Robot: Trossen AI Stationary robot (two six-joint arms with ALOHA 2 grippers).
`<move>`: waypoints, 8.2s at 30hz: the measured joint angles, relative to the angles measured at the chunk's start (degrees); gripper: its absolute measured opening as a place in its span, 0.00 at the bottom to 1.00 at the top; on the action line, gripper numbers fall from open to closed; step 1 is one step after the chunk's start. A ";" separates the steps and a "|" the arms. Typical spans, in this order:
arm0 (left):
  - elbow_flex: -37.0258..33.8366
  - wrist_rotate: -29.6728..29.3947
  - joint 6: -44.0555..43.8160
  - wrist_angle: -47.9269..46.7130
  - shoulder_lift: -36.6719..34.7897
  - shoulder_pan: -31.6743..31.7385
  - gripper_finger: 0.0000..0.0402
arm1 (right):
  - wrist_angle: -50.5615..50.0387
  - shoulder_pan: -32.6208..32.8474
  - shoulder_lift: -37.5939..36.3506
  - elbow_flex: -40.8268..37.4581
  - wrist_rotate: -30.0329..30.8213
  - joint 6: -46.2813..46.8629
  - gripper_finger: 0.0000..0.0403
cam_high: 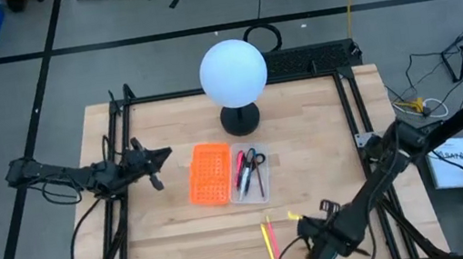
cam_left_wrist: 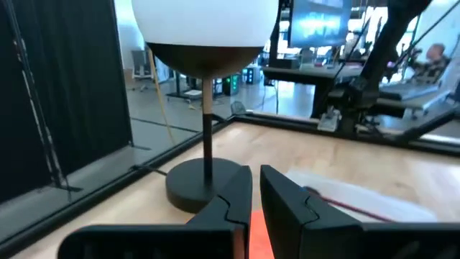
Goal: Pick & place school supplies into a supply box
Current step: Put the black pen into the supply box, then put the pink pencil into the supply box
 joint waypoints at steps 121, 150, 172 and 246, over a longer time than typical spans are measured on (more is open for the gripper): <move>0.04 6.22 -11.11 -4.50 0.02 -0.07 0.09 | 10.48 -5.25 -1.73 -15.40 2.12 -27.55 0.05; 0.04 11.64 -17.26 -7.86 0.01 -0.09 0.09 | 0.09 -15.34 -2.11 1.35 20.18 -87.76 0.05; 0.04 12.12 -12.89 -7.60 0.02 -0.11 0.09 | 22.52 -35.61 -1.59 3.93 8.73 -134.03 0.05; 0.04 1.46 -12.41 -12.27 0.01 -0.06 0.09 | 34.84 -1.08 -8.97 -4.07 30.76 -50.75 0.02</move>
